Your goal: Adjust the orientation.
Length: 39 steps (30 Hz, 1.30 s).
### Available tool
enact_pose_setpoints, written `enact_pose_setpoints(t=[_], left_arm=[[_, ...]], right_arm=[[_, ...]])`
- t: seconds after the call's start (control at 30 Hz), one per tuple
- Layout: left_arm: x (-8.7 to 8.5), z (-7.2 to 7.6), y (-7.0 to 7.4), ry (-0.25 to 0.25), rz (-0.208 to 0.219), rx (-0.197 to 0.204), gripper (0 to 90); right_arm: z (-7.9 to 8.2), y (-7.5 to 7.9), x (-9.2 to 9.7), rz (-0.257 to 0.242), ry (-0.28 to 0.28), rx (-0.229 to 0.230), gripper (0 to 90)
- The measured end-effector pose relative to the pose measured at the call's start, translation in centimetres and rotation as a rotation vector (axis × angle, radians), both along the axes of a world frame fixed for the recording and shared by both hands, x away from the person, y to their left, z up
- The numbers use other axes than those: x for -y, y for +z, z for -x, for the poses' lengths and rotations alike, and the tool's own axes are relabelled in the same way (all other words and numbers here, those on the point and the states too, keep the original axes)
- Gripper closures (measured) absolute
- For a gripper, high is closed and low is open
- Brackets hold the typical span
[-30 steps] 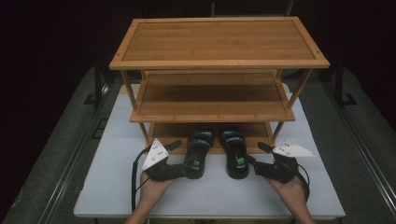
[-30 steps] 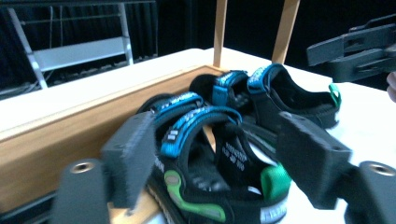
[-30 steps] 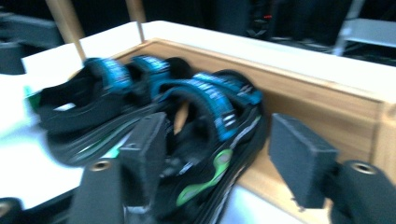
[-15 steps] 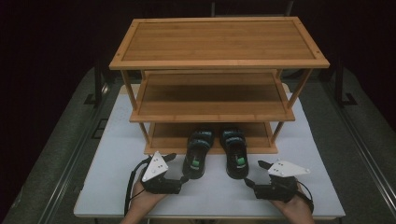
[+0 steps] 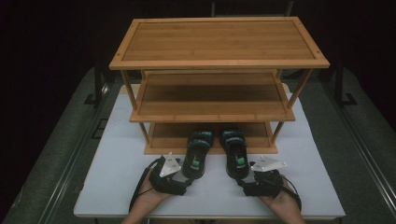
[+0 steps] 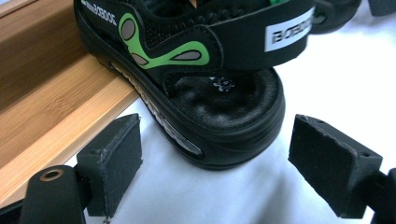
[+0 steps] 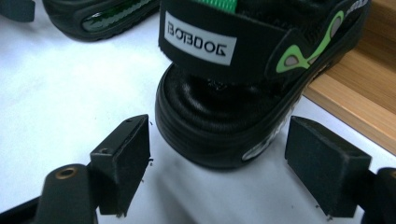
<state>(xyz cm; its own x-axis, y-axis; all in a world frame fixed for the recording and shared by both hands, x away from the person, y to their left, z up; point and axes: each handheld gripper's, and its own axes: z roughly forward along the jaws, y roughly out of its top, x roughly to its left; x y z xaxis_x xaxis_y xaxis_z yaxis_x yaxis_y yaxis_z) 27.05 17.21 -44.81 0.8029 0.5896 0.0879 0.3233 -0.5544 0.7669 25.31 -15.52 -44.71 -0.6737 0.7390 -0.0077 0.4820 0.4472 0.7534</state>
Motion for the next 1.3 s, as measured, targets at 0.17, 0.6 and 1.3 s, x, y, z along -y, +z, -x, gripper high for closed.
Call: enact_pose_setpoints(t=[0.17, 0.6, 1.3], left_arm=[[0.1, -0.6, -0.1, -0.03, 0.015, -0.048, 22.9], [0.4, -0.9, 0.8, -0.038, 0.054, -0.043, 26.5], [2.4, -3.3, 1.1, -0.008, 0.095, -0.022, 29.0]], right_arm=[[-0.6, -0.2, -0.3, 0.016, -0.001, -0.003, 22.6], [-1.5, 1.3, 0.2, -0.031, 0.038, -0.022, 24.6], [-3.6, 1.8, -1.4, -0.05, 0.022, -0.006, 26.1]])
